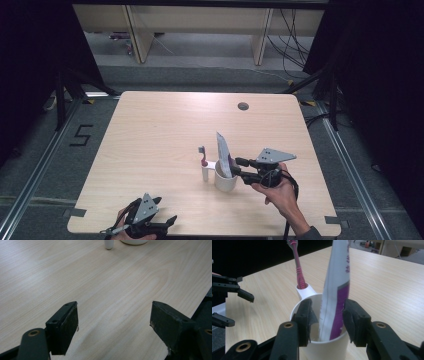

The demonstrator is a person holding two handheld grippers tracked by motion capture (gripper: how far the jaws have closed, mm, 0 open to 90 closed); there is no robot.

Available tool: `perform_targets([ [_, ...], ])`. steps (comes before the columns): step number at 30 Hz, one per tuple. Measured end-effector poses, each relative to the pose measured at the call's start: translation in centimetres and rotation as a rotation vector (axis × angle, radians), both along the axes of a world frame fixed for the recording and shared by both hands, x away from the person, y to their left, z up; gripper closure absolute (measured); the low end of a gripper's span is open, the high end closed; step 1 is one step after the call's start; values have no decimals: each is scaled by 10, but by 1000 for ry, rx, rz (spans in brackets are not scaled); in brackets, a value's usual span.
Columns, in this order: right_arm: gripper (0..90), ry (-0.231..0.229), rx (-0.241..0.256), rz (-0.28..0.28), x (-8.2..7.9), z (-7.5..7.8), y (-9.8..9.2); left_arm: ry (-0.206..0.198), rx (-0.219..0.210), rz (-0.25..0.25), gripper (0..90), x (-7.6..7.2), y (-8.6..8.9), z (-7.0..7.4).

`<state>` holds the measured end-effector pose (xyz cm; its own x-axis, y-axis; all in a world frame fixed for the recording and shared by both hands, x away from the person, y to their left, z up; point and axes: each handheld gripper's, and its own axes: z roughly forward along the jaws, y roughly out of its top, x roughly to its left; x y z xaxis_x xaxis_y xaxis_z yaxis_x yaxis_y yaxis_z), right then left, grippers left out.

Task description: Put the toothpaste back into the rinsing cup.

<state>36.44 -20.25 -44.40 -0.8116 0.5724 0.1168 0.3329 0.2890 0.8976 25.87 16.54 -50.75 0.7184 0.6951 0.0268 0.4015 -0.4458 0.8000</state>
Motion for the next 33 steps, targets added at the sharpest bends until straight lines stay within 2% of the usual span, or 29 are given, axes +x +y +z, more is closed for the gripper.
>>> perform_targets([
  [1, 592, -4, 16, 0, 0, -1, -3, -1, -5, 0, 223, 0, 0, 0],
  [3, 588, 9, 5, 0, -1, 0, -5, 1, -9, 6, 223, 1, -1, 0],
  [4, 580, -29, 0, -17, -1, 0, -7, 0, -8, 5, 223, 1, -1, 0],
  [5, 557, 4, 18, -19, -2, 0, -9, -1, -9, 8, 223, 0, -1, 0],
  [6, 544, 16, 15, -41, -4, 0, -10, -3, -16, 9, 223, 0, -1, -1],
  [7, 534, 3, 18, -35, -3, 0, -12, 2, -8, 7, 223, 0, 0, 0],
  [8, 534, 3, 18, -35, -3, 0, -12, -4, 20, -5, 223, 2, 1, 1],
  [10, 514, 5, 20, -39, -4, 0, -15, -5, 0, 2, 223, 1, 0, 0],
  [11, 495, 30, 33, -57, -7, 0, -18, 0, -7, 9, 223, 1, -1, 0],
  [12, 495, 30, 33, -57, -7, 0, -18, 1, -5, 9, 223, 1, -1, 0],
  [13, 471, 8, 32, -69, -6, 0, -21, 0, -10, 10, 223, 0, -1, 0],
  [15, 462, 14, 39, -74, -6, 0, -23, 0, -3, 10, 223, 0, 0, 0],
  [16, 455, 30, 30, -89, -8, 1, -25, -2, -1, 10, 223, 0, 0, 0],
  [17, 446, 5, 36, -86, -7, 0, -26, -3, -2, 10, 223, 1, 0, 0],
  [18, 432, 14, 36, -102, -8, 0, -28, -1, 14, 8, 223, 1, 1, 1],
  [24, 396, 9, 24, -129, -12, 0, -34, 3, 13, 13, 223, 0, 2, 0],
  [25, 381, 2, 10, -143, -14, 0, -36, 3, 13, 13, 223, 0, 2, 0],
  [26, 381, 2, 10, -143, -14, 0, -36, 4, -6, 13, 223, 0, 1, 0],
  [33, 318, 47, 45, -174, -19, -4, -42, 3, -5, 26, 223, 0, 3, 0],
])
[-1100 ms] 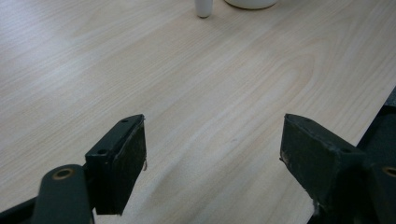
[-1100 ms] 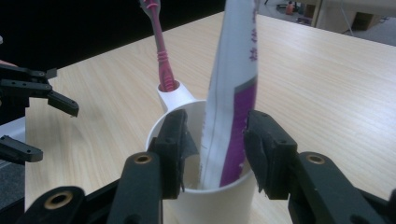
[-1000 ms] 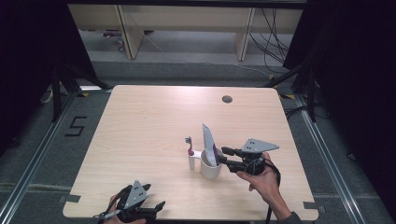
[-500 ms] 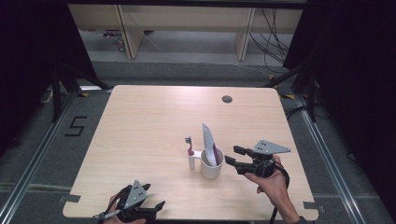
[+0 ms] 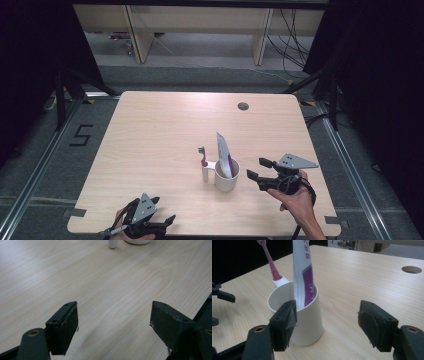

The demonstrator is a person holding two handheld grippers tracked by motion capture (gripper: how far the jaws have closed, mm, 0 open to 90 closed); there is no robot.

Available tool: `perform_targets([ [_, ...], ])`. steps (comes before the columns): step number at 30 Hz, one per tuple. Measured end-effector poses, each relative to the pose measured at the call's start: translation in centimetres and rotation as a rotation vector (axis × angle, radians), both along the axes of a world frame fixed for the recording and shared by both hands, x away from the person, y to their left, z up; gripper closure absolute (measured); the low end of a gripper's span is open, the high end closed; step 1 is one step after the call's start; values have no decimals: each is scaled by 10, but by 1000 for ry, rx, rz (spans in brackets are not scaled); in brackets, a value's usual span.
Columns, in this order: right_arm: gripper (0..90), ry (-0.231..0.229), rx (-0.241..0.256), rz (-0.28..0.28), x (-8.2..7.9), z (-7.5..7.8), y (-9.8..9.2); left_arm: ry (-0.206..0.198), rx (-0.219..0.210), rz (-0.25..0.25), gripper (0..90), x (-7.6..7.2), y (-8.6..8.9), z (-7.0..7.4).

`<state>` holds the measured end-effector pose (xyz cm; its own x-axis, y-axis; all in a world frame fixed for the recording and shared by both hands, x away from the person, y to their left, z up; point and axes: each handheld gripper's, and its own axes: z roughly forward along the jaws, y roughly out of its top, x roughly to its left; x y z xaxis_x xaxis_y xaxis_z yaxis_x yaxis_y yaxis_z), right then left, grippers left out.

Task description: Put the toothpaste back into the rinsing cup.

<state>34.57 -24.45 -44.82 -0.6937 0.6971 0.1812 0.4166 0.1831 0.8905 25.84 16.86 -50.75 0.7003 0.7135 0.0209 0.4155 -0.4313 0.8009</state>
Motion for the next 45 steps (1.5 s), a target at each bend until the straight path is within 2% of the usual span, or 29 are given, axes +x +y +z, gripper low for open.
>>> perform_targets([
  [3, 304, -2, 3, -12, 0, -2, -2, -3, 11, 2, 223, 0, 1, 0],
  [4, 301, -17, -7, -8, 1, -3, -4, -2, 9, 3, 223, 0, 1, 0],
  [9, 281, 10, -4, -26, -3, -6, -6, -7, 17, 3, 222, 1, 3, 1],
  [15, 274, 19, -18, -38, -6, -9, -10, -2, -7, 21, 222, 0, 2, -1],
  [16, 274, 34, -17, -36, -8, -12, -11, -3, 10, 15, 222, 0, 3, 0],
  [17, 274, 34, -17, -36, -8, -12, -11, -3, 10, 15, 222, 0, 3, 0],
  [18, 274, 4, -22, -26, -6, -15, -11, -4, 10, 16, 222, 0, 3, 0],
  [19, 274, 37, -26, -30, -9, -15, -11, -3, 9, 16, 222, 0, 3, 0],
  [20, 273, 5, -43, -22, -7, -17, -12, -2, -13, 27, 222, 0, 2, -1],
  [21, 273, 5, -43, -22, -7, -17, -12, -3, 13, 21, 222, 0, 3, 0],
  [22, 270, 15, -50, -25, -7, -18, -12, -5, 16, 12, 222, 0, 4, 0],
  [24, 270, 30, -25, -27, -8, -18, -11, -5, 8, 13, 222, 0, 4, -1],
  [25, 270, 28, -29, -29, -8, -18, -12, -4, 14, 16, 222, 0, 4, 0],
  [26, 270, 4, -53, -26, -7, -19, -13, -3, 14, 19, 222, -1, 4, 0],
  [30, 270, 5, -49, -17, -9, -20, -11, -12, 18, 15, 222, -1, 5, 0],
  [31, 270, 38, -32, -25, -12, -19, -10, -5, 13, 15, 222, -2, 5, 0],
  [32, 269, 4, -45, -21, -11, -20, -11, -5, 17, 14, 222, -1, 6, 0],
  [35, 268, 20, -36, -31, -13, -21, -11, -18, 30, 11, 222, -1, 7, 1],
  [36, 264, 9, -55, -22, -13, -21, -12, -38, 42, -3, 222, 1, 7, 1],
  [37, 258, 33, -45, -24, -15, -21, -12, -18, 25, 17, 222, -1, 6, 0],
  [38, 251, 6, -65, -23, -15, -21, -14, -9, 11, 13, 222, -2, 5, -1],
  [39, 244, 38, -56, -26, -17, -21, -14, -3, 14, 16, 222, -2, 5, 0],
  [40, 235, 28, -65, -20, -18, -22, -15, -5, 16, 15, 222, -1, 6, -1],
  [42, 202, 51, -59, -35, -22, -23, -15, -3, 14, 18, 222, -1, 5, 0],
  [43, 194, 31, -95, -37, -22, -23, -18, -3, 12, 19, 222, -1, 5, -1],
  [44, 185, 54, -92, -52, -25, -24, -19, -4, 13, 17, 222, -1, 5, -1],
  [45, 185, 53, -102, -55, -26, -25, -20, -5, 15, 16, 222, -1, 5, -1],
])
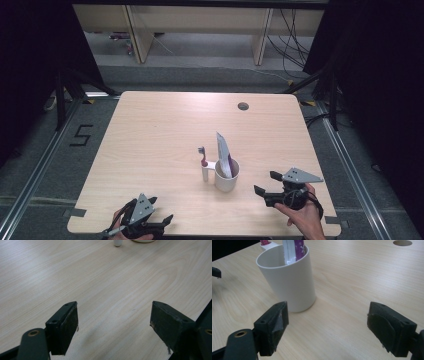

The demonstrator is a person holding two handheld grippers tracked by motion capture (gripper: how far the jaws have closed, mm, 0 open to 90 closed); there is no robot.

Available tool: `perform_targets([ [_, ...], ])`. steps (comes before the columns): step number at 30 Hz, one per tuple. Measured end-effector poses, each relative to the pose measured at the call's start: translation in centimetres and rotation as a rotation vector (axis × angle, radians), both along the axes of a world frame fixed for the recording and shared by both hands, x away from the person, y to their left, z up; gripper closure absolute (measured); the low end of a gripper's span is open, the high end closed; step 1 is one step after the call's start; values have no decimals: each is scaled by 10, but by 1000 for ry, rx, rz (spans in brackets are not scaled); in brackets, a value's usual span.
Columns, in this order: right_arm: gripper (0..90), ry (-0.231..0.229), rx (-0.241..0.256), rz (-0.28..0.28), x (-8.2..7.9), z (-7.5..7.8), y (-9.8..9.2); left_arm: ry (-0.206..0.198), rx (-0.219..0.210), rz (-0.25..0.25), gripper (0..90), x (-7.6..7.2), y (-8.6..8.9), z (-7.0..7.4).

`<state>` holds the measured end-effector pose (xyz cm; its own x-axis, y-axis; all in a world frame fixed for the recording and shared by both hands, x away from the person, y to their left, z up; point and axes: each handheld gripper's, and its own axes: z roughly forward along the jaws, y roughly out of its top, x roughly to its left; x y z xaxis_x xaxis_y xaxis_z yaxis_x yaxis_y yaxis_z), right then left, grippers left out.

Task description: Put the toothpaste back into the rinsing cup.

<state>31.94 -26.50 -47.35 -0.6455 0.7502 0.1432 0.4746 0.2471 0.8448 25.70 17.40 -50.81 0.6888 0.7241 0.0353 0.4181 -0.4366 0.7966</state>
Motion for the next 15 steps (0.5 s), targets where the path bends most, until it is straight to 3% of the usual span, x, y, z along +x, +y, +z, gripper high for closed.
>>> perform_targets([
  [2, 184, -24, 3, 5, 1, -2, -1, -1, 3, -4, 221, 0, 1, 0],
  [9, 174, 3, -17, -3, -11, -3, -5, -2, 7, -1, 219, 1, 1, 0],
  [10, 174, -25, -40, 3, -11, -4, -7, -3, 8, -2, 218, 1, 1, 0],
  [13, 174, -24, -62, 7, -17, -4, -9, -3, 6, -2, 218, 0, 1, 0],
  [15, 172, -3, -49, -1, -20, -4, -8, -2, 7, -1, 218, 0, 1, 0],
])
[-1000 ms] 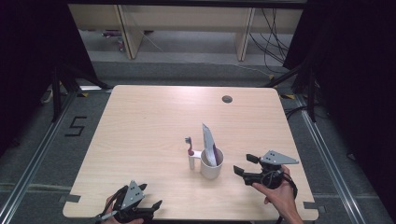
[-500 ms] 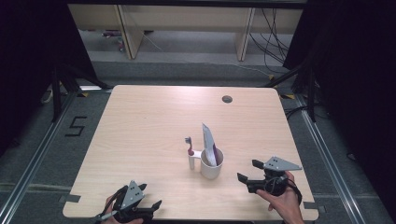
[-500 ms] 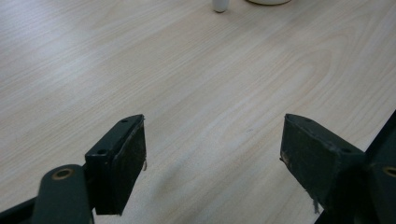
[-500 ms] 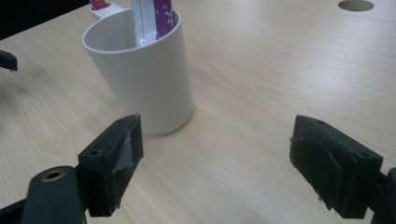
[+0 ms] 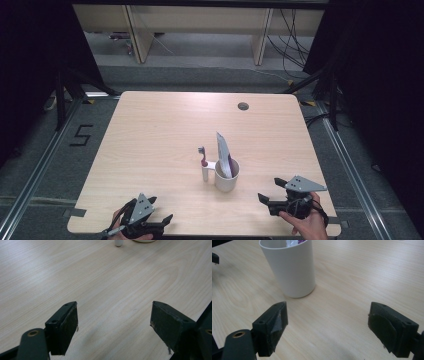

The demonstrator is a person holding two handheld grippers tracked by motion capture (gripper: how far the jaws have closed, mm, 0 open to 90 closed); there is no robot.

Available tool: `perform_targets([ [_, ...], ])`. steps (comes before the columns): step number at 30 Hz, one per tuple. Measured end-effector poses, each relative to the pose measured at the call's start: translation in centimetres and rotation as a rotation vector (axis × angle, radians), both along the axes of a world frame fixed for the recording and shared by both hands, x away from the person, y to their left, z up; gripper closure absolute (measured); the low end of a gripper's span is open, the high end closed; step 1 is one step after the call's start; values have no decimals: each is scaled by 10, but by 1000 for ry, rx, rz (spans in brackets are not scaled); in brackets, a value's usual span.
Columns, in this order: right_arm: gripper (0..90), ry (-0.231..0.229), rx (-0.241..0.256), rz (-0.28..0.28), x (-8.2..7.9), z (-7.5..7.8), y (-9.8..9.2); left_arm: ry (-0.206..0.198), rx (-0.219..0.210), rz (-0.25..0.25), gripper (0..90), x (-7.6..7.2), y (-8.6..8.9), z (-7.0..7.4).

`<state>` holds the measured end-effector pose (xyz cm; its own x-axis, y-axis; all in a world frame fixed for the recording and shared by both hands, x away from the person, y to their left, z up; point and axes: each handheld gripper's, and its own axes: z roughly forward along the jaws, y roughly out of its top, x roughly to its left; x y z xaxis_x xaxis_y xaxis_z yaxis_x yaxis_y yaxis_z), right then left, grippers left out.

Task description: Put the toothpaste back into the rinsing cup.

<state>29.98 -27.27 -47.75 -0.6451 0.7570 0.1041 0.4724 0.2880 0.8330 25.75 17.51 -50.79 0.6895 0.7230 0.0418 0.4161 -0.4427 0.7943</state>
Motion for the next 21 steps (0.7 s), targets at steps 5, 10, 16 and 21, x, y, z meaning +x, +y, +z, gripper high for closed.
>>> perform_targets([
  [5, 173, -18, -23, 2, -4, -2, -5, 2, -17, 12, 218, 0, -2, -1],
  [10, 175, 14, -24, -9, -11, -3, -6, -7, 7, 0, 217, 1, -1, -1],
  [16, 171, 16, -31, 0, -14, -5, -8, -21, 16, -17, 216, 3, 0, -1],
  [21, 165, -9, -76, 14, -14, -8, -10, 8, 17, -21, 214, 0, -2, -2],
])
